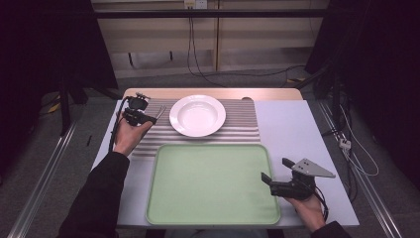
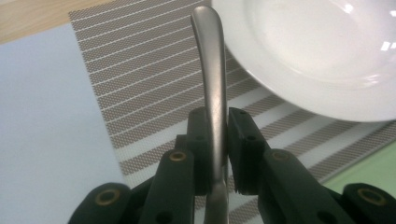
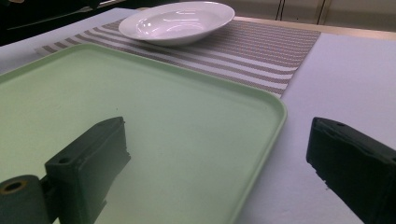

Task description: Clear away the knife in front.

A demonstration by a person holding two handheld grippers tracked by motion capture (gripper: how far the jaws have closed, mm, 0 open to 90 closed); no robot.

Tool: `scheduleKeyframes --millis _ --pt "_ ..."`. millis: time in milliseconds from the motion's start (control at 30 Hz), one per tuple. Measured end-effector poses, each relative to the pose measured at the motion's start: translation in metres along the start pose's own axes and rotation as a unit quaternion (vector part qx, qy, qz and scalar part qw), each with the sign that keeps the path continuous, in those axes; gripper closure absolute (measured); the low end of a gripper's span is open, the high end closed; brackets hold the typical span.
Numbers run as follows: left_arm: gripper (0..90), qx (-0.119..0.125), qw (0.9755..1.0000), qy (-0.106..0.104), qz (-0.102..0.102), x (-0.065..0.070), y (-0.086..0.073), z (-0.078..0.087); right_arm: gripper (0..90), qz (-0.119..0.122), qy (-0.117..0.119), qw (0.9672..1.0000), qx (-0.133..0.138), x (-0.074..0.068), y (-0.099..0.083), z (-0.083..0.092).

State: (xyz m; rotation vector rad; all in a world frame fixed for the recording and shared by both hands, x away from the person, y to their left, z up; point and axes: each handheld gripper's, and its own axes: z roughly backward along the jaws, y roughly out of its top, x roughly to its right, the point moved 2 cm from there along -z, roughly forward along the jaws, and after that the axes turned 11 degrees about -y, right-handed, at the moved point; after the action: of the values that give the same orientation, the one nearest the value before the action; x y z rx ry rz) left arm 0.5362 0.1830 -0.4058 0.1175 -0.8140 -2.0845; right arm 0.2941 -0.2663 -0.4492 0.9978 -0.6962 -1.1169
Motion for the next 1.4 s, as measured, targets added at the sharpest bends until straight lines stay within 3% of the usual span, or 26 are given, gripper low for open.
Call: scheduleKeyframes --millis 167,333,533,733,833,900,1000,1133,1200,1400 --pt "80.1 0.022 0.9996 -0.011 -0.012 0.015 -0.004 0.01 5.1 -0.001 0.0 1.0 0.0 -0.001 0.0 0.0" --pt "80.1 0.021 0.9991 -0.016 -0.033 0.031 -0.008 0.019 5.1 0.001 0.001 1.0 0.002 -0.002 0.001 0.001" --pt "80.1 0.031 0.999 -0.025 -0.019 0.047 -0.016 0.025 5.1 0.002 0.001 1.0 0.002 -0.003 0.001 0.001" --pt "80.1 0.038 0.9984 -0.033 -0.025 0.064 -0.021 0.029 5.0 0.001 0.001 1.0 0.004 -0.003 0.001 0.002" --pt "80.1 0.031 0.9982 -0.034 -0.038 0.072 -0.026 0.03 5.0 0.003 0.002 1.0 0.004 -0.003 0.001 0.001" --pt "80.1 0.036 0.9981 -0.038 -0.031 0.078 -0.028 0.029 5.1 0.002 0.001 1.0 0.003 -0.003 0.001 0.001" --pt "80.0 0.026 0.9979 -0.038 -0.046 0.089 -0.034 0.031 5.0 0.003 0.002 1.0 0.003 -0.003 0.001 0.001" --pt "80.0 0.031 0.9973 -0.049 -0.046 0.105 -0.041 0.032 5.0 0.003 0.001 1.0 0.005 -0.003 0.002 0.001" --pt "80.1 0.02 0.9969 -0.049 -0.058 0.111 -0.043 0.032 5.1 0.005 0.001 1.0 0.004 -0.004 0.002 0.0" --pt "80.1 0.005 0.9968 -0.053 -0.059 0.123 -0.054 0.024 5.1 0.011 0.003 0.9999 0.004 -0.006 0.002 0.0"
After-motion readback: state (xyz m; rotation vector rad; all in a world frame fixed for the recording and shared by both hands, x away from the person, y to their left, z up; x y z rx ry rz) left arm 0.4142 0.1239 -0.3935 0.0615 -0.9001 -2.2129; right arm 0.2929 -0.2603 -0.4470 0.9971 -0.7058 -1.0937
